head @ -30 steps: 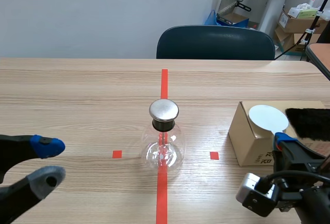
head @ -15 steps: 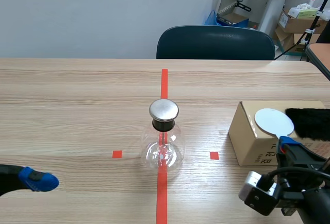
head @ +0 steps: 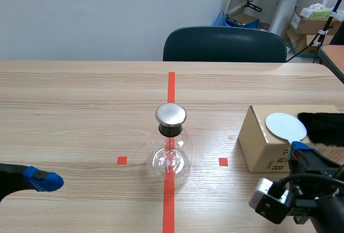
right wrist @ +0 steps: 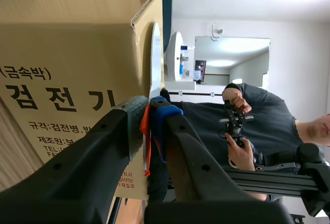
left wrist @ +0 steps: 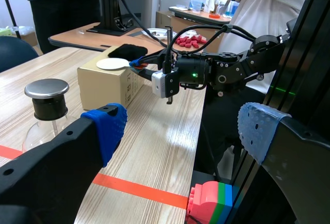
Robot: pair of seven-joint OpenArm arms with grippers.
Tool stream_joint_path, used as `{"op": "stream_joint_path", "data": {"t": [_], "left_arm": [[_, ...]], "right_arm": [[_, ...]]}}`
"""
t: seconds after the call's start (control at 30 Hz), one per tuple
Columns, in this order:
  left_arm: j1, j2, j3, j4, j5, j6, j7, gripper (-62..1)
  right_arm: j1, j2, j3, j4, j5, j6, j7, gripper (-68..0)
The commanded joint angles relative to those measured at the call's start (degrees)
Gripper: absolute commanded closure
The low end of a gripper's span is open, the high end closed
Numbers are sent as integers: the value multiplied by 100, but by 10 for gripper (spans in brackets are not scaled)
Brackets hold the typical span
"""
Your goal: Do the electroscope experiment
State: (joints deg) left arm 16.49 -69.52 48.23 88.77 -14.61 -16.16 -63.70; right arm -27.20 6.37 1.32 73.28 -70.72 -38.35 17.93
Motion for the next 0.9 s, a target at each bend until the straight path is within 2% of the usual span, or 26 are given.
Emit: {"op": "stream_joint_path", "data": {"t": [0.0,0.17,0.4,0.43,0.87], "left_arm": [[0,31,7,125,-37,-7,-101,-470],[0,28,7,125,-37,-7,-98,-470],[0,26,7,118,-37,-7,-81,-469],[0,26,7,118,-37,-7,-81,-469],[0,26,7,114,-33,-7,24,-469]], "right_arm": [[66,76,44,48,0,-61,-4,-113],[66,76,44,48,0,-61,-4,-394],[68,76,44,48,2,-68,-4,-661],[68,76,44,48,9,-70,-4,-679],[66,74,55,48,39,-79,-4,-679]]}}
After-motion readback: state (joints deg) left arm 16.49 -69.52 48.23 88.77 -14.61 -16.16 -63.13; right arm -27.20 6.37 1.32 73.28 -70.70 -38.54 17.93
